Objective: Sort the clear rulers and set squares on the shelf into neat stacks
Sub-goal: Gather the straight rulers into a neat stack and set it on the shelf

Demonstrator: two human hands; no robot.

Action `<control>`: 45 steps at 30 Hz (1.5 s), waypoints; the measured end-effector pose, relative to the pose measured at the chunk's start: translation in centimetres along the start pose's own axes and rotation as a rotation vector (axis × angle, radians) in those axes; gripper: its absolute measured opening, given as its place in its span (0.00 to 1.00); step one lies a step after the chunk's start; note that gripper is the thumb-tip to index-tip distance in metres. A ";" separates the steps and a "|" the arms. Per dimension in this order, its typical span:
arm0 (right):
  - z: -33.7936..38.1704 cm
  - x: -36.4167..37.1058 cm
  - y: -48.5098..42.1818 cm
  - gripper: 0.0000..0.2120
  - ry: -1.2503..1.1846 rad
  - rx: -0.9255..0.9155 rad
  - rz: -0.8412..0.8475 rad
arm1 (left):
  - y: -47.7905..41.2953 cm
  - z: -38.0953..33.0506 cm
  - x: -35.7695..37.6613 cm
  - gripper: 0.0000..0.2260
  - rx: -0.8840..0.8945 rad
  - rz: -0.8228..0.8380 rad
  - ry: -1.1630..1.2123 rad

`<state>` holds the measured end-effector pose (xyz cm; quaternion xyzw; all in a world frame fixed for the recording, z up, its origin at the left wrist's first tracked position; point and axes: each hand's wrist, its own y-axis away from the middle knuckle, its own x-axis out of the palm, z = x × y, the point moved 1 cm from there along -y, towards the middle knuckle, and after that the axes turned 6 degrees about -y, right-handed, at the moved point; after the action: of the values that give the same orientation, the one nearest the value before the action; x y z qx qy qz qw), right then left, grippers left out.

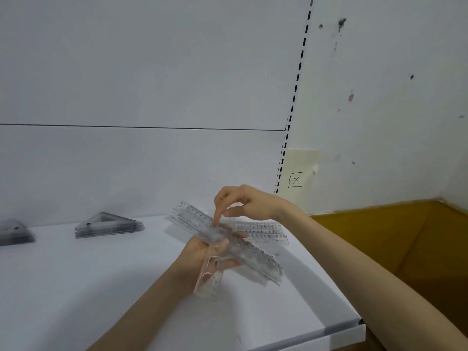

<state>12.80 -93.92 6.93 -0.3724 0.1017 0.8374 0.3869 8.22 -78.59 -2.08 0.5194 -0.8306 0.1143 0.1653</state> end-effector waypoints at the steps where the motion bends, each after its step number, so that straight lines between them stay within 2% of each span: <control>1: 0.0 0.4 -0.4 0.12 -0.005 -0.003 0.008 | -0.2 0.0 -0.3 0.09 0.000 -0.023 0.020; 2: -0.1 0.9 -0.7 0.11 -0.002 -0.006 0.001 | -0.2 0.1 -0.5 0.11 0.020 -0.024 0.062; 4: -0.5 1.8 -1.1 0.10 0.016 -0.015 -0.074 | -0.1 0.0 -0.8 0.26 0.083 -0.038 0.116; 5: -0.7 2.1 -1.2 0.09 0.026 -0.011 -0.140 | 0.0 0.0 -0.9 0.30 0.100 -0.056 0.101; 8: -0.8 2.2 -1.4 0.10 0.145 0.046 -0.276 | -0.1 0.3 -0.9 0.21 0.122 -0.079 0.064; 13: 0.2 2.6 -1.5 0.08 0.311 0.107 -0.201 | -0.3 0.4 -1.0 0.15 0.141 -0.126 0.036; 16: 0.5 3.3 -1.2 0.08 0.360 0.131 -0.263 | -0.3 0.5 -1.2 0.13 0.131 -0.170 0.002; 20: 1.8 3.9 -1.1 0.16 0.311 0.179 -0.324 | -0.5 0.3 -1.2 0.12 0.144 -0.162 -0.007; 24: 1.9 4.3 -1.5 0.11 0.143 0.165 -0.358 | -0.3 0.1 -0.8 0.09 0.195 -0.095 -0.045; 26: 1.5 4.2 -1.4 0.19 -0.017 0.132 -0.357 | -0.1 -0.1 -0.9 0.09 0.220 -0.086 -0.075; 29: 1.2 4.1 -1.1 0.23 -0.178 0.042 -0.348 | -0.1 -0.3 -1.2 0.25 0.209 -0.049 -0.021; 30: 1.1 4.1 -1.1 0.22 -0.196 0.019 -0.340 | -0.1 -0.4 -1.1 0.25 0.216 -0.034 -0.020; 33: 1.0 4.6 -1.1 0.17 -0.201 -0.019 -0.348 | 0.1 -0.4 -1.0 0.11 0.241 -0.030 -0.043; 39: 0.9 5.5 -1.7 0.12 -0.249 -0.066 -0.397 | 0.0 -0.3 -0.9 0.18 0.206 -0.043 -0.027; 43: 1.3 4.6 -1.9 0.09 -0.123 -0.020 -0.343 | 0.0 -0.2 -1.0 0.15 0.197 -0.051 -0.001; 45: 0.8 2.6 -1.5 0.12 -0.088 0.028 -0.416 | -0.1 -0.2 -1.2 0.23 0.204 -0.066 0.006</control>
<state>12.37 -91.03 5.78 -0.3429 0.0171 0.7536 0.5606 8.82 -77.60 -2.35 0.5604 -0.7965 0.1940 0.1179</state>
